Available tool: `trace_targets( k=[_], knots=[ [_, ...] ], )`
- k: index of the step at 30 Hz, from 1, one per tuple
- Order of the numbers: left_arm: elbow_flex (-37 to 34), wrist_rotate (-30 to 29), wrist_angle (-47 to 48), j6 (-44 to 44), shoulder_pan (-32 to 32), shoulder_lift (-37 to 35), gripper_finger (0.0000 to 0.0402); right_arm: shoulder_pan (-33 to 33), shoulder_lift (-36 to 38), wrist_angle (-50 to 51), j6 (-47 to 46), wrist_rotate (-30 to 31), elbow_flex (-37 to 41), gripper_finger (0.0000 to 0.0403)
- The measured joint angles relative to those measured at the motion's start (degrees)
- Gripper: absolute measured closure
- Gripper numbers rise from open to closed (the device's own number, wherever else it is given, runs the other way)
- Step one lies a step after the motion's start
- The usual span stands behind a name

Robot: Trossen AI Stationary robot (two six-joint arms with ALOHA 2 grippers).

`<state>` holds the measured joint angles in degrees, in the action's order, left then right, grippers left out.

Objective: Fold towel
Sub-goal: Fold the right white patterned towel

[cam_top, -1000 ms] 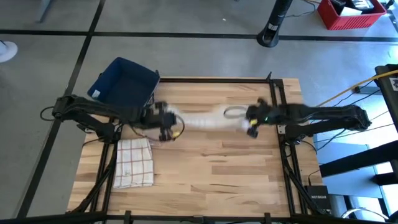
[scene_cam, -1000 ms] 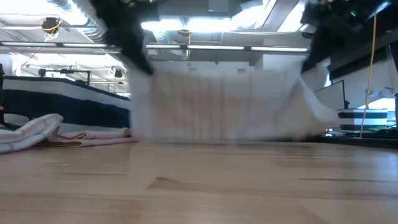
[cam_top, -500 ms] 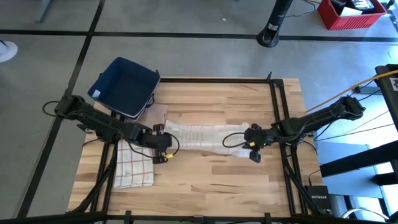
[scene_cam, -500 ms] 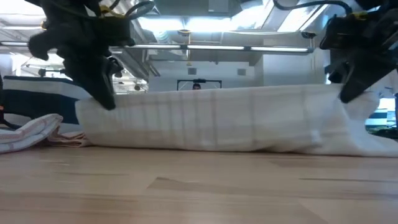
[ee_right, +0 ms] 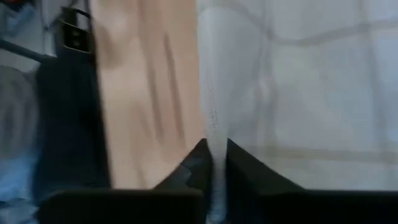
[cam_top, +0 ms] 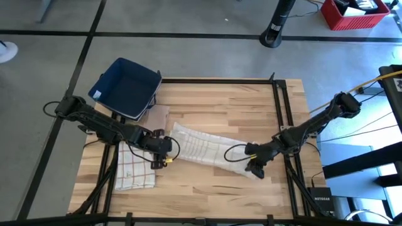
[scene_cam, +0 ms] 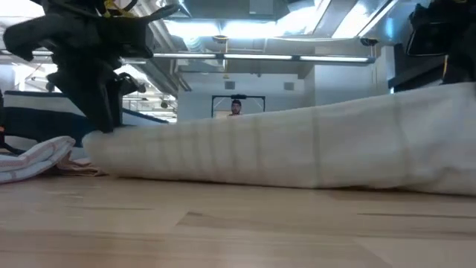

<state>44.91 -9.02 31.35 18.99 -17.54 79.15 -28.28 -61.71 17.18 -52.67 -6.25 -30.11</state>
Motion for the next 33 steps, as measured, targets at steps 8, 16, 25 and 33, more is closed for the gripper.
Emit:
trace_targets(
  k=[8,16,25,33],
  knots=[
    [4.32,3.30,1.24,-3.29,2.16,-0.02,0.0222,-2.82,-3.53,-8.77,-14.06,-14.42,0.00,0.0197],
    [3.46,1.51,-11.75,-5.19,4.94,1.52,0.0224,-2.88,-3.34,-8.84,-9.38,1.16,0.00,0.0127],
    [0.02,1.89,-10.10,-1.40,5.10,12.69,0.0227,-2.88,-10.37,1.54,0.17,10.01,-0.02,0.0144],
    [0.94,5.89,-9.86,3.72,4.63,14.62,0.0229,-2.79,-11.15,7.04,1.20,2.27,-2.81,0.0172]
  ],
)
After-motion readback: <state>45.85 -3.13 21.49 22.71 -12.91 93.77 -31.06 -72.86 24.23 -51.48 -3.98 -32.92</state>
